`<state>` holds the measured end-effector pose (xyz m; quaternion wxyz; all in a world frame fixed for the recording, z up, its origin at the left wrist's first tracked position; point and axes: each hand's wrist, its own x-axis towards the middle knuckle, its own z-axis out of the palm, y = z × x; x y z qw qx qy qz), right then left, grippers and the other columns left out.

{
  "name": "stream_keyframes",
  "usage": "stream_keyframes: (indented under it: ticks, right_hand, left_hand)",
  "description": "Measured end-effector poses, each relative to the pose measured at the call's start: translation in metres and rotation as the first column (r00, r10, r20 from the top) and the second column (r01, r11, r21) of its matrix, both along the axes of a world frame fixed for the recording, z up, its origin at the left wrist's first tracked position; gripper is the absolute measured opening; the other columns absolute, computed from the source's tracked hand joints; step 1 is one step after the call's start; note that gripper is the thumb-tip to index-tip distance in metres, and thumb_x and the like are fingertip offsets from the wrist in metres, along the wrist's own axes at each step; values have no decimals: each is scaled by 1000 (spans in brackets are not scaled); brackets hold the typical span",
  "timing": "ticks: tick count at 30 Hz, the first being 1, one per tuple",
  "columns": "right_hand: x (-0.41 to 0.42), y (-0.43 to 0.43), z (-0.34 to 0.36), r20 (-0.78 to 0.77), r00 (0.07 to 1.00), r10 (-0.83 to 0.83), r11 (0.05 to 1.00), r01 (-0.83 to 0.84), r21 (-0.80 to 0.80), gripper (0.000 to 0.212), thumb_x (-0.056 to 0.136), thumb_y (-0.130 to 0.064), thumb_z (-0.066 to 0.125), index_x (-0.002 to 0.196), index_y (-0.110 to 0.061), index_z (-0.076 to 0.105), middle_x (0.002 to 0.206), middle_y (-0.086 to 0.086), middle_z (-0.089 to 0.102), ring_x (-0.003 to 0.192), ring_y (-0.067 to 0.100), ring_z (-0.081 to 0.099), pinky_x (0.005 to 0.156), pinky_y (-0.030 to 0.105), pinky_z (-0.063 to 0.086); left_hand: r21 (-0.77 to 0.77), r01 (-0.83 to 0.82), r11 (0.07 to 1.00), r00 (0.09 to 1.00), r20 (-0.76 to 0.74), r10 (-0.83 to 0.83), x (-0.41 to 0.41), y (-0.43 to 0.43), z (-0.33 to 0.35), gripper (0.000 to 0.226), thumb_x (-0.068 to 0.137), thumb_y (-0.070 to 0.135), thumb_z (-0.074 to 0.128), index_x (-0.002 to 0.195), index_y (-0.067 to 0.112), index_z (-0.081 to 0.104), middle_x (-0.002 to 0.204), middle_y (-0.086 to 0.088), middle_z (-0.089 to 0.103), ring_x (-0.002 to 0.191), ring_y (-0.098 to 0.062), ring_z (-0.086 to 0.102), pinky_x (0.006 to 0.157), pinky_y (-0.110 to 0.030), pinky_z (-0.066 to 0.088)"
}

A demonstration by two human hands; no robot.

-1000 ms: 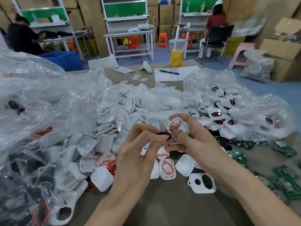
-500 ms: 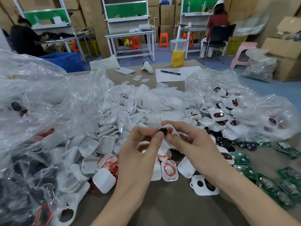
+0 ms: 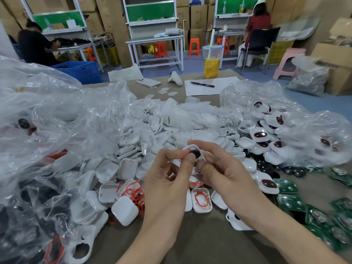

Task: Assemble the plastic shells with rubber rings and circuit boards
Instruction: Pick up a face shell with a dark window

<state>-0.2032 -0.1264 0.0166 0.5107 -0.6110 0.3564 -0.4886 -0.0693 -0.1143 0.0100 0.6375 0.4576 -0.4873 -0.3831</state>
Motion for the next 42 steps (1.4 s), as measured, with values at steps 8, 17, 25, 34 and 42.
stream_keyframes:
  ticks: [8, 17, 25, 34, 42]
  right_hand:
    - [3, 2, -1, 28, 1000, -7, 1000, 7, 7, 45, 103, 0, 46, 118, -38, 64, 91, -7, 74, 91, 10, 70, 88, 26, 56]
    - [3, 4, 3, -43, 997, -70, 995, 67, -81, 34, 102, -8, 54, 108, -38, 67, 99, -8, 76, 96, 7, 71, 80, 17, 53]
    - [-5, -5, -1, -84, 992, -93, 994, 89, -59, 21, 97, -18, 64, 103, -37, 69, 83, 3, 77, 84, 19, 74, 81, 36, 61]
    - [-11, -11, -7, -140, 952, -271, 959, 256, -119, 14, 95, -26, 66, 99, -39, 62, 74, 0, 74, 61, 13, 66, 61, 22, 51]
    - [-31, -20, 9, 217, 852, -476, 854, 507, -118, 25, 99, -12, 60, 96, -36, 58, 86, -1, 78, 81, 13, 75, 69, 15, 53]
  left_hand:
    - [-27, 21, 999, 1000, -8, -21, -1, -1, 3, 22, 95, 21, 68, 89, 41, 60, 89, 2, 68, 61, -14, 56, 55, -20, 48]
    - [-25, -74, 997, 960, 269, 78, 8, -3, -1, 10, 91, 41, 71, 90, 47, 63, 85, 17, 69, 72, -3, 66, 63, -14, 46]
    - [-155, -56, 986, 904, 412, 116, 10, -7, -4, 14, 89, 35, 66, 98, 45, 71, 92, 18, 63, 88, 0, 66, 71, -6, 44]
    - [-218, -52, 975, 713, 675, 189, 20, -11, -8, 29, 101, 30, 42, 124, 36, 60, 111, 23, 61, 106, 2, 57, 88, -13, 42]
    - [-188, -90, 978, 617, 760, 203, 29, -14, -8, 28, 99, 21, 46, 119, 24, 65, 105, 15, 63, 102, -7, 52, 89, -13, 37]
